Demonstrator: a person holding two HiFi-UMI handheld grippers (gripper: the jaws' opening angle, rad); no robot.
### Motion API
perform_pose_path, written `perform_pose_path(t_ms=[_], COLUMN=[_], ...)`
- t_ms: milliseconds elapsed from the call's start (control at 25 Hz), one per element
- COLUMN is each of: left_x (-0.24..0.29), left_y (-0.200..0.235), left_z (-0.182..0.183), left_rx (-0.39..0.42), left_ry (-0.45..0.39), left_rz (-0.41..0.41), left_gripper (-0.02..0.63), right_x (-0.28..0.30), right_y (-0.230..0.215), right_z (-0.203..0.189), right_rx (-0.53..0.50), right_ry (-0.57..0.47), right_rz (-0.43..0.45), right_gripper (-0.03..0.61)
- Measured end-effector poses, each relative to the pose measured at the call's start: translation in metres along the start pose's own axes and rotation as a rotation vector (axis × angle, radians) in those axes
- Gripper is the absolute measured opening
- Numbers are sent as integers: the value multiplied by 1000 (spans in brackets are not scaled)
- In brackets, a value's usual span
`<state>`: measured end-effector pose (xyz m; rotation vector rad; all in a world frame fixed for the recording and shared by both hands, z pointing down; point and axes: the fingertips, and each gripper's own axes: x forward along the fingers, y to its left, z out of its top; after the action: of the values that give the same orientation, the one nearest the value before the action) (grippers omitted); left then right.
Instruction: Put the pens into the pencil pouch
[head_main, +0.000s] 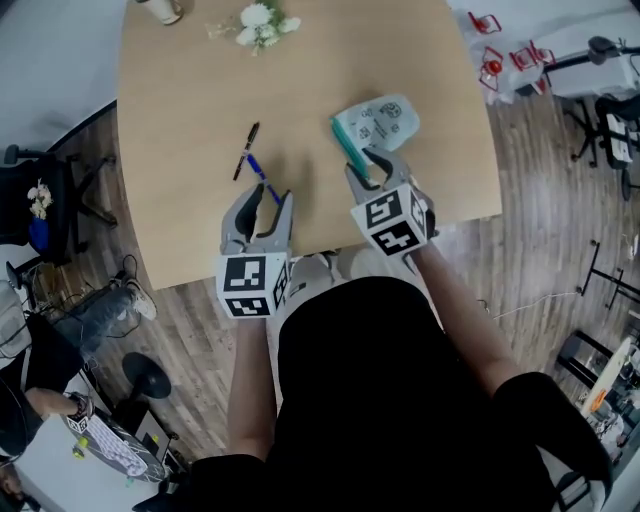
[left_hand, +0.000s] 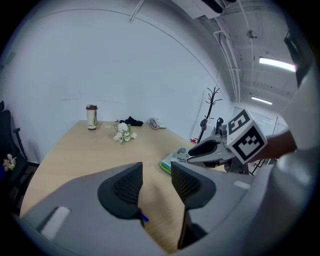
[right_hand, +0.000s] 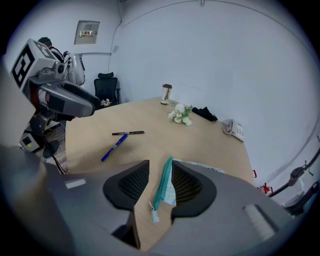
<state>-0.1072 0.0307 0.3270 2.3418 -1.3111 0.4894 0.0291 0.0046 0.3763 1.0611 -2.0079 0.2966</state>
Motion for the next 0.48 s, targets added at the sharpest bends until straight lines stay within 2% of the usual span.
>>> perform_pose_path(t_ms=[480], left_x=[21], left_y=[7], left_z=[-21], left_rx=[-50], left_ry=[67], left_rz=[71], left_gripper=[173], right_x=[45], right_y=[-10], right_z=[-19], right_rx=[-32], right_ry=[61], right_rz=[30], right_gripper=[123])
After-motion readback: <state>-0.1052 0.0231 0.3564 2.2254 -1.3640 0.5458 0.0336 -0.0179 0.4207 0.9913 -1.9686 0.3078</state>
